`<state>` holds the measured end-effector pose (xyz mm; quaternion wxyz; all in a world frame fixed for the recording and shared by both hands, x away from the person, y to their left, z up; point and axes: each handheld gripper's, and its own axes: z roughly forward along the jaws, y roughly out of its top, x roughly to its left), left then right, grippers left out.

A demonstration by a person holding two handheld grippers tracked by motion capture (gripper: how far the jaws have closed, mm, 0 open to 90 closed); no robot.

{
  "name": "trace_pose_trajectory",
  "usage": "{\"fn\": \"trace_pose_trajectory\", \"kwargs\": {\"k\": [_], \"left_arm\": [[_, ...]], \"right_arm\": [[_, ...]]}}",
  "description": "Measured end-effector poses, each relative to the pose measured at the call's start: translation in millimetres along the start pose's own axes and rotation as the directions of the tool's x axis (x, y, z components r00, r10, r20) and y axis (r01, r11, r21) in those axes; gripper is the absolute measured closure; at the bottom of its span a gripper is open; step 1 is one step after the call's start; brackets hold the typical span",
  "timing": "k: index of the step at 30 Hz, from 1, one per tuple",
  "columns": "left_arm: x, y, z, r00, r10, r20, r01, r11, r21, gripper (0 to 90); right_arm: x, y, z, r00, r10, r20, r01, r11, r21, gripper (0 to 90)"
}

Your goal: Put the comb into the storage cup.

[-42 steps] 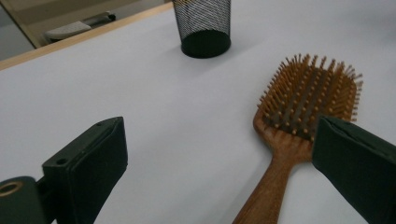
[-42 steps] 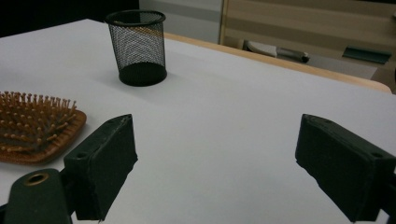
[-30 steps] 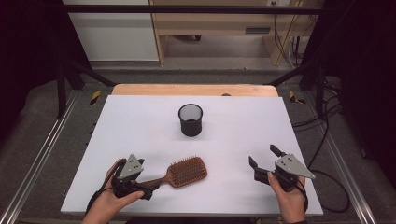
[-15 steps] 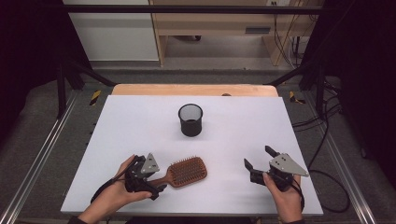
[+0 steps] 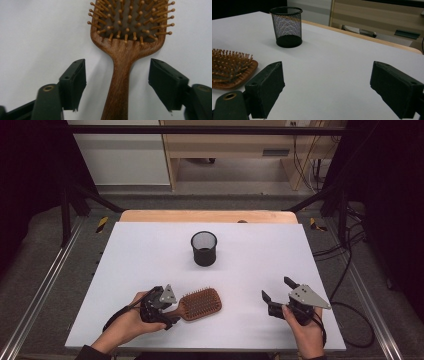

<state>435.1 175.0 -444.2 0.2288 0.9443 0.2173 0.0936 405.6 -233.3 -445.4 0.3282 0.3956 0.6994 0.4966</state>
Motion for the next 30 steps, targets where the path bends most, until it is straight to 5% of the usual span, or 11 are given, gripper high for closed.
{"fn": "trace_pose_trajectory", "kwargs": {"k": [11, 22, 30], "left_arm": [[-2.1, 1.8, 6.1, 0.9986, 0.041, 0.035, -0.043, 0.9970, 0.065, 56.4], [0.6, 8.1, 10.4, 0.9967, 0.033, 0.074, -0.041, 0.9923, 0.117, 70.9], [0.9, 15.1, 12.7, 0.9968, 0.012, 0.079, -0.025, 0.9850, 0.171, 72.9]], "right_arm": [[1.1, -0.1, 0.1, 1.0000, 0.001, -0.006, -0.001, 1.000, 0.008, 12.2], [2.3, -0.3, 0.7, 0.9999, 0.001, -0.016, 0.000, 1.000, 0.012, 12.2], [2.8, -1.0, 1.8, 0.9996, 0.006, -0.027, -0.005, 1.000, 0.021, 12.4]]}}
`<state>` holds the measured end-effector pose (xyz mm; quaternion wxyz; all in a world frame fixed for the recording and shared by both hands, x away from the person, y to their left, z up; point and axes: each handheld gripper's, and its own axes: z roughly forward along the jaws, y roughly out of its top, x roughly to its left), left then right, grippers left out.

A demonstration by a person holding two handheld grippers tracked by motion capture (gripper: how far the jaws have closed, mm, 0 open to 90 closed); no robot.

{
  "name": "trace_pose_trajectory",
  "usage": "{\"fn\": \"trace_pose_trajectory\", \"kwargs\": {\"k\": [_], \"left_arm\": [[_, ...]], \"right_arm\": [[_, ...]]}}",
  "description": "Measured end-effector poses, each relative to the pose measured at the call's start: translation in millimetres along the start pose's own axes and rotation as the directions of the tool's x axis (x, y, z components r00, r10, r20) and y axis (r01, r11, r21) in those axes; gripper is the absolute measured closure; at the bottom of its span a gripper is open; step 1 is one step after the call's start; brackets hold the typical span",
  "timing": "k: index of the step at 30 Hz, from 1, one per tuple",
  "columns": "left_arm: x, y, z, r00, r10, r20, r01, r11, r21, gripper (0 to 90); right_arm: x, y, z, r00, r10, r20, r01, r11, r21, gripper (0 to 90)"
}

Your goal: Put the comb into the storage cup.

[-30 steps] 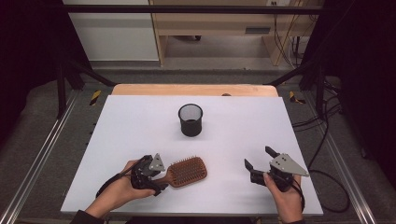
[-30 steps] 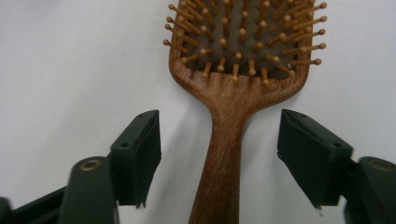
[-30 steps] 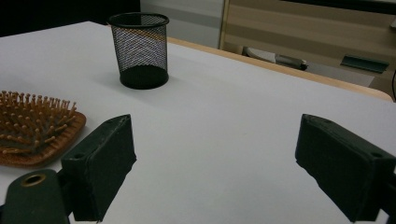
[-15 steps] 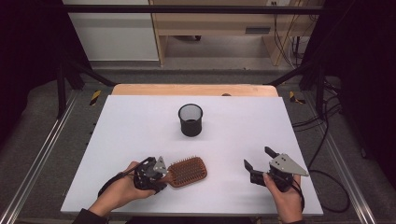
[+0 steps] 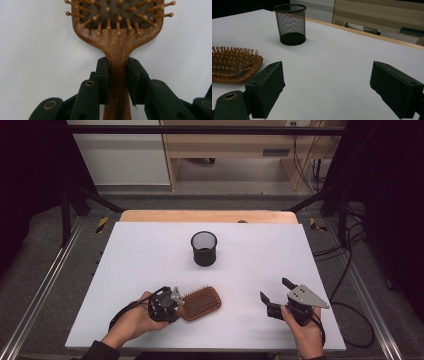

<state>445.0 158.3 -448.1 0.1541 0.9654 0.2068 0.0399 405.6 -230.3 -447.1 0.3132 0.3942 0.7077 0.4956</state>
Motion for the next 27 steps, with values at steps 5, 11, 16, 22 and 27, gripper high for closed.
{"fn": "trace_pose_trajectory", "kwargs": {"k": [5, 11, 16, 22, 27], "left_arm": [[0.4, -0.3, -0.3, 1.0000, 0.004, 0.002, -0.004, 1.0000, -0.004, 73.2], [-2.3, -5.7, -1.8, 0.9998, 0.007, -0.018, -0.008, 0.9989, -0.046, 73.1], [-3.2, -6.7, -6.0, 0.9993, 0.000, -0.038, -0.004, 0.9948, -0.102, 73.1], [-7.3, -4.2, -22.3, 0.9962, -0.029, -0.082, 0.009, 0.9725, -0.233, 73.1], [-11.5, -3.3, -28.8, 0.9869, -0.080, -0.140, 0.025, 0.9332, -0.358, 73.1]], "right_arm": [[1.8, -0.1, 1.2, 0.9999, -0.004, -0.014, 0.005, 1.000, 0.009, 12.6], [1.3, -0.3, 2.2, 0.9999, 0.000, -0.015, 0.000, 1.000, 0.013, 12.7], [1.7, 0.1, 1.3, 0.9999, -0.001, -0.014, 0.001, 1.000, 0.007, 12.8], [2.8, 1.2, 0.7, 0.9996, 0.012, -0.026, -0.012, 1.000, -0.002, 11.9], [7.1, 3.1, 1.8, 0.9929, 0.081, -0.087, -0.083, 0.996, -0.020, 9.8]]}}
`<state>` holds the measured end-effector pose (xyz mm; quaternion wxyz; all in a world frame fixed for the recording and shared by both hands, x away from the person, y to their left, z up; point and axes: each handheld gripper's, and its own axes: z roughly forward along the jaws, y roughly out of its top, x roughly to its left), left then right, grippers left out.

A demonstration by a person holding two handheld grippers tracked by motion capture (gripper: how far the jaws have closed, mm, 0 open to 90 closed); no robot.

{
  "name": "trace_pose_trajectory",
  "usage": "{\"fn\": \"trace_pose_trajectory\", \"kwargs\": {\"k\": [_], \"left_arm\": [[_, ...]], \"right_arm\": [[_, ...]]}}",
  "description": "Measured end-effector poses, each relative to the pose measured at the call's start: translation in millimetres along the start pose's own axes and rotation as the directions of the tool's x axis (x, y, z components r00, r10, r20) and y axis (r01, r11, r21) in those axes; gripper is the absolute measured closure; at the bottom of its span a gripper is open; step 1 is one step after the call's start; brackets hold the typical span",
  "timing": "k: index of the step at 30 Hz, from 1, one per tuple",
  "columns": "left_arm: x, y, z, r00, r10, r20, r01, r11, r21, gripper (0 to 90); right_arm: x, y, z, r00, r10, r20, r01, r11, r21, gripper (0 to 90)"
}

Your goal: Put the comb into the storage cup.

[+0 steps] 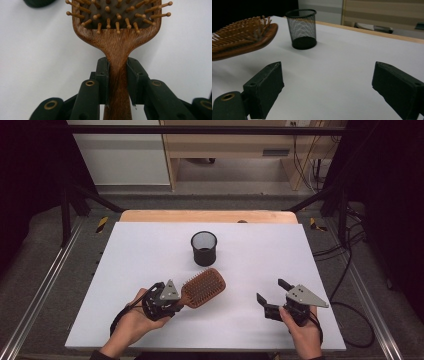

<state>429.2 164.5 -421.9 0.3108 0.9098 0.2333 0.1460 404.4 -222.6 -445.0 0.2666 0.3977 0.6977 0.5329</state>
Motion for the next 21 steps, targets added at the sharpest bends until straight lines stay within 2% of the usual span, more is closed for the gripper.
{"fn": "trace_pose_trajectory", "kwargs": {"k": [2, 3, 4, 7, 11, 12, 13, 15, 16, 21], "left_arm": [[-1.2, -0.5, -0.5, 0.9995, -0.022, -0.025, 0.020, 0.9984, -0.053, 73.1], [-1.8, -1.0, -0.9, 0.9987, -0.035, -0.036, 0.032, 0.9963, -0.080, 73.2], [-2.4, -1.6, -1.3, 0.9978, -0.050, -0.044, 0.045, 0.9932, -0.108, 73.2], [-3.8, -3.9, -3.4, 0.9942, -0.069, -0.083, 0.053, 0.9828, -0.177, 73.2], [-5.0, -6.8, -6.5, 0.9898, -0.067, -0.126, 0.037, 0.9734, -0.226, 73.1], [-5.7, -8.3, -7.2, 0.9882, -0.071, -0.135, 0.037, 0.9702, -0.239, 73.1], [-6.4, -10.4, -7.3, 0.9865, -0.081, -0.142, 0.043, 0.9656, -0.256, 73.1], [-7.3, -14.7, -7.4, 0.9847, -0.094, -0.147, 0.051, 0.9605, -0.274, 73.1], [-8.0, -16.5, -7.1, 0.9835, -0.102, -0.150, 0.056, 0.9575, -0.283, 73.1], [-12.1, -18.2, -7.2, 0.9801, -0.120, -0.158, 0.064, 0.9447, -0.322, 73.2]], "right_arm": [[3.6, 1.2, 2.2, 0.9982, 0.045, -0.040, -0.045, 0.999, -0.007, 8.2], [8.8, 3.1, 3.9, 0.9949, 0.068, -0.075, -0.070, 0.997, -0.016, 7.3], [8.8, 3.1, 3.9, 0.9949, 0.068, -0.075, -0.070, 0.997, -0.016, 7.3], [16.2, 4.7, 7.6, 0.9868, 0.099, -0.128, -0.103, 0.994, -0.022, 6.0], [24.9, 8.9, 14.2, 0.9763, 0.127, -0.175, -0.134, 0.991, -0.028, 5.4], [30.0, 11.4, 18.2, 0.9690, 0.145, -0.200, -0.155, 0.987, -0.031, 5.1], [30.0, 11.4, 18.2, 0.9690, 0.145, -0.200, -0.155, 0.987, -0.031, 5.1], [38.5, 14.5, 26.2, 0.9570, 0.164, -0.239, -0.176, 0.984, -0.026, 5.0], [38.5, 14.5, 26.2, 0.9570, 0.164, -0.239, -0.176, 0.984, -0.026, 5.0], [54.2, 20.9, 43.3, 0.9417, 0.175, -0.287, -0.184, 0.983, -0.004, 5.0]]}}
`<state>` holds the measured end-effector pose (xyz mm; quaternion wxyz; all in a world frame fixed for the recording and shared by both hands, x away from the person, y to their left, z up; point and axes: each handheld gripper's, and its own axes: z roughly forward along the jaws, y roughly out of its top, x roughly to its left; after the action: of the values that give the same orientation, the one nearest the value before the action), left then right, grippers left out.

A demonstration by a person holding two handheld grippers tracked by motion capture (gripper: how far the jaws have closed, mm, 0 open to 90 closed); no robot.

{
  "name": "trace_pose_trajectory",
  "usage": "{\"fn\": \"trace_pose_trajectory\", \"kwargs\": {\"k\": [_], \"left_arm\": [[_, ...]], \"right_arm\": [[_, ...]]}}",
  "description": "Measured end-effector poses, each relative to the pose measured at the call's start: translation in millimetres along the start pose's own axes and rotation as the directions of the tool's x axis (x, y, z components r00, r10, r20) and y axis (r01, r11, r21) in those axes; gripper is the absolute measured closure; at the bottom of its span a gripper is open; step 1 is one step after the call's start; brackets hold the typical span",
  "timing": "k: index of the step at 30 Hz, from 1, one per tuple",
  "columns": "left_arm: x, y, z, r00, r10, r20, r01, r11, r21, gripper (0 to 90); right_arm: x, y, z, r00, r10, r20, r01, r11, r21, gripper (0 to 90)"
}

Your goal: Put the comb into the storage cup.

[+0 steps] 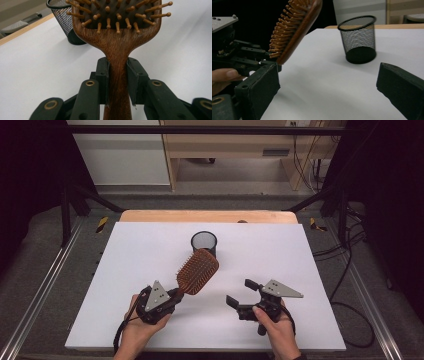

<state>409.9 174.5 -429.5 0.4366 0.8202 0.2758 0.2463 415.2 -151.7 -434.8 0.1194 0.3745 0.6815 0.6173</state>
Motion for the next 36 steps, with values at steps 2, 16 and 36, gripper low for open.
{"fn": "trace_pose_trajectory", "kwargs": {"k": [2, 16, 36], "left_arm": [[-2.5, 0.3, 0.1, 1.0000, 0.002, -0.006, -0.002, 0.9999, -0.013, 73.2], [-13.7, 0.5, 1.5, 1.0000, 0.006, -0.002, -0.006, 0.9985, -0.055, 73.1], [-21.9, 1.7, 3.1, 0.9995, 0.025, 0.018, -0.023, 0.9966, -0.079, 73.1]], "right_arm": [[4.7, 1.9, 8.2, 0.9998, 0.004, -0.021, -0.004, 1.000, 0.000, 5.6], [25.8, 19.0, 38.3, 0.9938, 0.045, -0.101, -0.044, 0.999, 0.013, 9.4], [27.9, 50.9, 49.9, 0.9907, 0.062, -0.121, -0.061, 0.998, 0.012, 14.8]]}}
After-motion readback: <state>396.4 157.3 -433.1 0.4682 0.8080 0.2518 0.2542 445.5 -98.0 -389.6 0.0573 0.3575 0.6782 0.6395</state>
